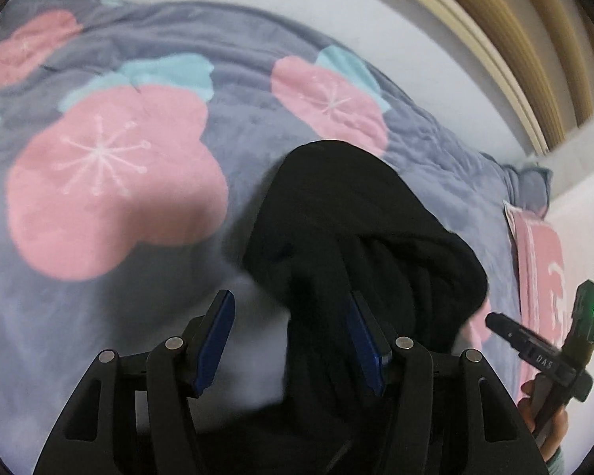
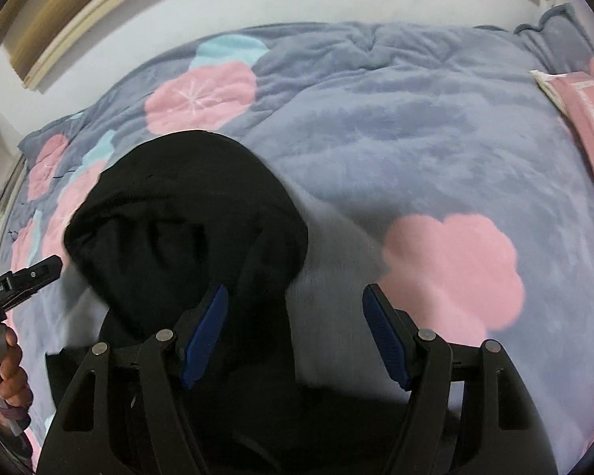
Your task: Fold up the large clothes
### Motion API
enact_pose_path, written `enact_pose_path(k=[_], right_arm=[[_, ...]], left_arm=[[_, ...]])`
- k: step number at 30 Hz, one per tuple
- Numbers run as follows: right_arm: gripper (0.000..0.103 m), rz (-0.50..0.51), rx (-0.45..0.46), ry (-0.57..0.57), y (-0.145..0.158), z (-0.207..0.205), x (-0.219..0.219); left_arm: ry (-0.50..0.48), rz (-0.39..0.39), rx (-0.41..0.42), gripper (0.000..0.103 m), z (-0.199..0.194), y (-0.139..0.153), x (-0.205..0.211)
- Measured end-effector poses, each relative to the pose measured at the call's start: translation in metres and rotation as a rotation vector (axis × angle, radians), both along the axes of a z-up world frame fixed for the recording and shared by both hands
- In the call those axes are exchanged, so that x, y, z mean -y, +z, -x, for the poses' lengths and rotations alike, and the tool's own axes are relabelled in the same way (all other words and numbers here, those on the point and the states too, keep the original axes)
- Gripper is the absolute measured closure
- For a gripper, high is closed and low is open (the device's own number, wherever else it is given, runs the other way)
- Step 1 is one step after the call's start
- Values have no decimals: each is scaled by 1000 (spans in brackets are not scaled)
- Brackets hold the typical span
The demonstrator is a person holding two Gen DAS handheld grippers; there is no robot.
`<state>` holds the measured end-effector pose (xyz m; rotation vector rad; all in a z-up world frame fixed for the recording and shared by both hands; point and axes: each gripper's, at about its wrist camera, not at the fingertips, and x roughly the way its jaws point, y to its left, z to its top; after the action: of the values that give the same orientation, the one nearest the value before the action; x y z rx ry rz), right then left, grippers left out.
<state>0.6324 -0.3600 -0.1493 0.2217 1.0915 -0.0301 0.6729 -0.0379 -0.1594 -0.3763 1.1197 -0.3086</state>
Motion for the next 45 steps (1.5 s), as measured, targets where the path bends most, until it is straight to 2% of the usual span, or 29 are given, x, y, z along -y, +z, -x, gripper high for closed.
enact_pose_path(k=[3,4,5,6,7,8,11,13,15,17,20,21,22,24,25,26,27,28,29,31,33,35,38,40,42,44,45], right_arm=[[29,-19,-23,12,-21,-28,-2],[38,-26,-41,17,-29,-37,-3],[54,-30,-68,23,-39,-47,-4],[94,-31,-94,31,-45,-53,-6],[96,-12,-81,16,-42,-56,-2],[97,-26,-29,2,-30,-51,4],[98,-54,131,-44,12,-20,22],[98,-28,189,-36,26,0,24],[98,-17,201,-31,22,14,27],[98,-44,135,-40,-6,13,33],[98,-37,-6,-31,-60,-7,28],[98,-27,-30,-26,-69,-11,26],[96,-35,-70,-9,-82,-16,22],[93,-40,-75,0,-83,-17,23],[88,-44,-77,9,-79,-16,24],[83,-42,-85,18,-72,-14,27],[71,-39,-88,21,-69,-11,28],[67,-31,-83,31,-58,-4,31],[67,-36,-73,46,-51,3,34],[66,-55,-30,90,-25,20,36],[66,-47,26,111,-1,27,33],[66,-43,76,123,19,21,26],[66,-53,104,152,23,-1,6],[66,-28,87,168,10,-16,-11],[67,3,20,177,-21,-27,-17],[69,4,-66,183,-60,-33,-17],[70,-15,-77,182,-71,-32,-14]], left_arm=[[9,38,-33,44,-24,-22,6],[16,32,-45,44,-32,-28,9],[20,28,-47,45,-40,-35,13],[20,27,-38,70,-44,-36,14],[29,3,-24,89,-48,-35,14],[29,-4,-14,96,-50,-31,11],[-11,103,123,96,-34,11,-5],[-66,136,212,96,-14,39,-8],[-95,124,233,96,-2,43,-9],[-103,69,160,95,-6,16,-8],[-100,-59,-80,94,-28,-70,0],[-108,-49,-96,92,-29,-83,1],[-104,-30,-69,92,-27,-85,0],[-102,-15,-58,89,-25,-77,-4],[-108,-17,-49,87,-22,-72,-5],[-121,-33,-34,80,-17,-66,-6],[-141,-66,-15,68,-10,-58,-8],[-157,-98,-5,60,-3,-51,-10],[-173,-120,4,52,4,-43,-13],[-216,-126,43,52,26,-21,-24],[-230,-96,100,52,37,3,-33],[-226,-35,189,52,35,34,-29],[-240,1,234,52,15,49,-6],[-256,-15,219,52,1,36,13],[-271,-8,136,52,-14,8,27],[-269,-69,44,54,-20,-31,35],[-271,-119,-10,55,-24,-55,40]])
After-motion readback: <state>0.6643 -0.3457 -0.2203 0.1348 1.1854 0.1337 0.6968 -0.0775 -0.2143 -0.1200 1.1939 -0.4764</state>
